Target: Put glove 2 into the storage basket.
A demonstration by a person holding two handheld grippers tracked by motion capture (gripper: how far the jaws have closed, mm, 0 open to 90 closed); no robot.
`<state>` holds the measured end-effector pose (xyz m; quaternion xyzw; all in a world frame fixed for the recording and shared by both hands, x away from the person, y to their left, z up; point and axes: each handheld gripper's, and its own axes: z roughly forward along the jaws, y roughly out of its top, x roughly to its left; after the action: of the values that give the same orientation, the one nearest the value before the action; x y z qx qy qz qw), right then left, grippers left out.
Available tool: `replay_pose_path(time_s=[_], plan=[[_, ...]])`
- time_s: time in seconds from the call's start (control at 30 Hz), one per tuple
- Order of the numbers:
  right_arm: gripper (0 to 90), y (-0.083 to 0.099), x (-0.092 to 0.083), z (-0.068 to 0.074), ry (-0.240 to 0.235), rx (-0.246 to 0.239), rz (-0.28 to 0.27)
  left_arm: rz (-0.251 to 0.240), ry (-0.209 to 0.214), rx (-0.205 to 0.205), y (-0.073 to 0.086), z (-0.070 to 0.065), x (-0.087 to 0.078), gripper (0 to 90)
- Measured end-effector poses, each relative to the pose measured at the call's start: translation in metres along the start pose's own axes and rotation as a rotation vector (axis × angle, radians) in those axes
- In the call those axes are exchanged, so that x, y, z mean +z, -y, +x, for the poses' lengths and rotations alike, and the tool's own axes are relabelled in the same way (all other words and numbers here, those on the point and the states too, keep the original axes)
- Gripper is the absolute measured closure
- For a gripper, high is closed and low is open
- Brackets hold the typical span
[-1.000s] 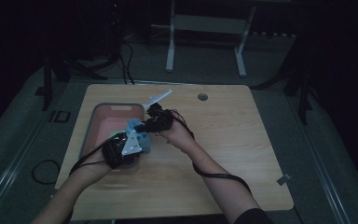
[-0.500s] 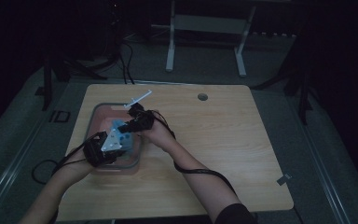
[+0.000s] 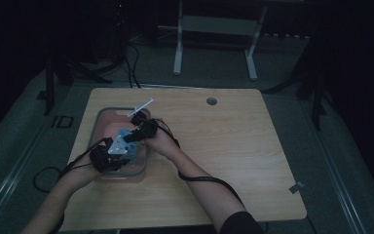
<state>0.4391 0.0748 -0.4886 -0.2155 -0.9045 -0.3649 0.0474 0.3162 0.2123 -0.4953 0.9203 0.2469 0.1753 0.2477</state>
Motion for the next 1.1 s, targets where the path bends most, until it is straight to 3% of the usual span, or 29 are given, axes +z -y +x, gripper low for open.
replay_pose_path(time_s=[0.13,0.33,0.43,0.5,0.6,0.73,0.83,1.0,1.03,1.1], plan=[[59.6,0.002,-0.002,-0.001,0.019,-0.009,-0.003,-0.003,-0.001,0.004,0.0,0.0,0.0,70.5],[44.3,0.01,-0.019,-0.003,-0.013,-0.007,-0.042,-0.023,-0.003,-0.028,0.002,0.0,-0.003,60.6],[37.7,0.014,-0.03,-0.001,-0.03,-0.014,-0.073,-0.027,-0.027,-0.052,0.0,0.0,-0.007,46.9],[28.8,0.015,-0.038,0.0,-0.054,-0.026,-0.091,-0.046,-0.036,-0.079,-0.002,0.002,-0.014,35.1],[21.3,0.016,-0.051,0.002,-0.084,-0.035,-0.109,-0.069,-0.047,-0.102,-0.008,0.003,-0.025,25.2],[19.9,0.019,-0.065,0.003,-0.106,-0.034,-0.145,-0.085,-0.051,-0.115,-0.017,0.001,-0.032,13.6],[17.6,0.027,-0.079,0.003,-0.066,-0.056,-0.159,-0.079,-0.051,-0.119,-0.032,-0.004,-0.033,8.2],[17.1,0.04,-0.095,-0.002,-0.029,-0.064,-0.163,-0.12,-0.038,-0.127,-0.045,-0.011,-0.03,7.6],[17.2,0.043,-0.098,-0.003,-0.029,-0.06,-0.162,-0.146,-0.034,-0.109,-0.051,-0.016,-0.027,7.6],[17.2,0.048,-0.103,-0.005,-0.032,-0.063,-0.147,-0.136,-0.026,-0.104,-0.056,-0.02,-0.023,7.5]])
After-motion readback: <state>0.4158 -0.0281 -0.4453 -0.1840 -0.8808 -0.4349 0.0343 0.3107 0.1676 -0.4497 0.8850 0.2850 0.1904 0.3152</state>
